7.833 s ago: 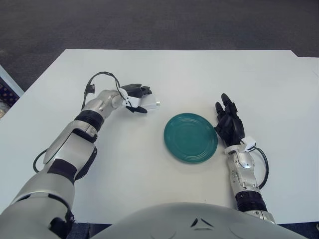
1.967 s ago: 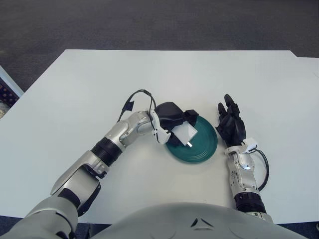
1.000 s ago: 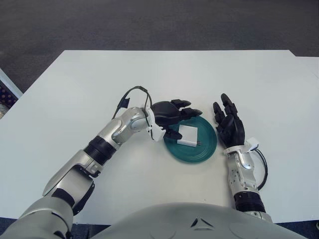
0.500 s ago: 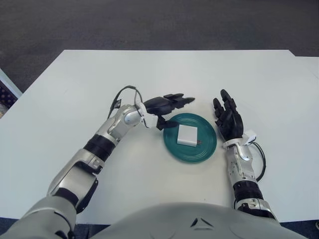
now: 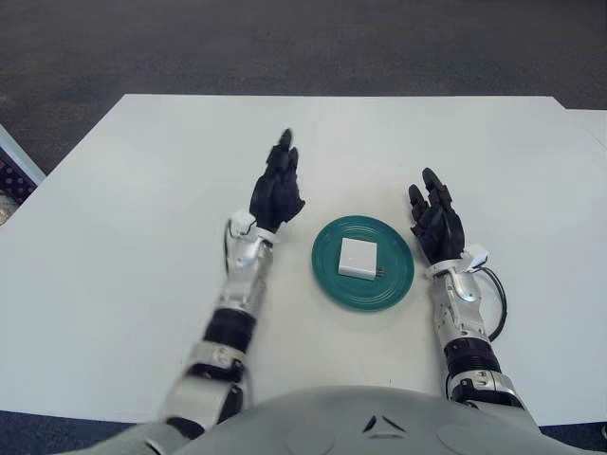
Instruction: Put the charger into the plate.
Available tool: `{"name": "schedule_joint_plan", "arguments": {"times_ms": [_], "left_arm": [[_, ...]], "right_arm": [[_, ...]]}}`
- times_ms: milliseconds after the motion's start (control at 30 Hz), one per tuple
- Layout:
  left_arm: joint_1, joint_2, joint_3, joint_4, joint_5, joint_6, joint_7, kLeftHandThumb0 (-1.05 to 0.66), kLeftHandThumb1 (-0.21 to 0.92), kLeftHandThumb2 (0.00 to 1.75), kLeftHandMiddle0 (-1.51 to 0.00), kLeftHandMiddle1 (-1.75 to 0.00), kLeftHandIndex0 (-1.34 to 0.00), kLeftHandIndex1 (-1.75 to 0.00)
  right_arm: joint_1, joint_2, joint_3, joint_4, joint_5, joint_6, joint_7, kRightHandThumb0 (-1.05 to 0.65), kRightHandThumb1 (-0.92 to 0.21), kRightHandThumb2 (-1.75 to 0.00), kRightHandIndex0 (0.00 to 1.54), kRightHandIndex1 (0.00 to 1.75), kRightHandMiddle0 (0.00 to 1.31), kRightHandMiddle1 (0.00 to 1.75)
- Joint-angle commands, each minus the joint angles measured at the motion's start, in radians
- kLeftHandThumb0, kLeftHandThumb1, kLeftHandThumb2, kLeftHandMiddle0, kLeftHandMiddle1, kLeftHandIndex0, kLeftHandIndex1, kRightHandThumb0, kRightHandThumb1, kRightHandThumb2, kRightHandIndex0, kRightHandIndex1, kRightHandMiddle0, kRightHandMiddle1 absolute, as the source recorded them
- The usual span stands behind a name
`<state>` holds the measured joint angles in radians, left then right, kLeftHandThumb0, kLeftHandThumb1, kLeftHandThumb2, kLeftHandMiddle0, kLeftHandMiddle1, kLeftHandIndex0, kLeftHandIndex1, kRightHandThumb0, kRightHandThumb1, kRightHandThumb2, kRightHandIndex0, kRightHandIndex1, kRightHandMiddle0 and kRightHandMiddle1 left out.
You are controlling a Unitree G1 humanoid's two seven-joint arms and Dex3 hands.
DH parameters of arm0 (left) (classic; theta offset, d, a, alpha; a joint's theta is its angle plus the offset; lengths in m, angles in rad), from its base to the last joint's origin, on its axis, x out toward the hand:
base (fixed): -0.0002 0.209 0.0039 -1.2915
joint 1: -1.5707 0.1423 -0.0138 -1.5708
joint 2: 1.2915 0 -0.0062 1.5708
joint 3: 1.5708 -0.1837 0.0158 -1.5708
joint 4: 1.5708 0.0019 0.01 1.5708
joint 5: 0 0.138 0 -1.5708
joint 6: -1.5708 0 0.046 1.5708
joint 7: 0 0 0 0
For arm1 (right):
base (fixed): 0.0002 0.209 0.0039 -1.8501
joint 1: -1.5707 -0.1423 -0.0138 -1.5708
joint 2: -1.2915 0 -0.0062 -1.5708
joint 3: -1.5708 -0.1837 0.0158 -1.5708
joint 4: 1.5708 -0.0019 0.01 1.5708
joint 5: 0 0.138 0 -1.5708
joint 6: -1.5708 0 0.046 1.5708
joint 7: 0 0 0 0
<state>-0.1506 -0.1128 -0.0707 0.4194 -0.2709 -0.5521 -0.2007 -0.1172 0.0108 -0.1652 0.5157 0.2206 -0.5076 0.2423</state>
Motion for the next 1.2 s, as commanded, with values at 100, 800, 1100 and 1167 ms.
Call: {"name": "schedule_joint_plan", "arguments": {"times_ms": [100, 800, 1100, 1167], "left_arm": [[0.064, -0.071, 0.004, 0.052, -0.002, -0.010, 0.000, -0.99, 0.92, 0.97, 0.00, 0.00, -0.03, -0.03], [0.152, -0.017, 0.023, 0.123, 0.082, -0.149, 0.014, -1.00, 0.92, 1.14, 0.00, 0.00, 0.00, -0.01], [0.217, -0.022, 0.000, 0.098, 0.146, -0.167, 0.032, -1.00, 0.92, 1.13, 0.00, 0.00, 0.00, 0.00], [0.216, -0.020, 0.001, 0.106, 0.158, -0.185, 0.031, -1.00, 0.92, 1.12, 0.00, 0.00, 0.00, 0.00]], "right_arm": [[0.060, 0.009, -0.005, 0.056, -0.010, -0.003, -0.013, -0.89, -0.92, -1.04, 0.14, 0.01, 0.00, 0.27], [0.106, -0.002, -0.001, 0.023, -0.003, -0.003, 0.009, -0.89, -0.92, -1.04, 0.13, 0.00, 0.00, 0.29], [0.120, -0.006, 0.002, 0.023, -0.016, -0.017, 0.008, -0.89, -0.92, -1.04, 0.13, 0.00, 0.00, 0.28], [0.119, -0.005, 0.004, 0.024, -0.019, -0.018, 0.007, -0.89, -0.92, -1.04, 0.13, 0.00, 0.00, 0.27]]}}
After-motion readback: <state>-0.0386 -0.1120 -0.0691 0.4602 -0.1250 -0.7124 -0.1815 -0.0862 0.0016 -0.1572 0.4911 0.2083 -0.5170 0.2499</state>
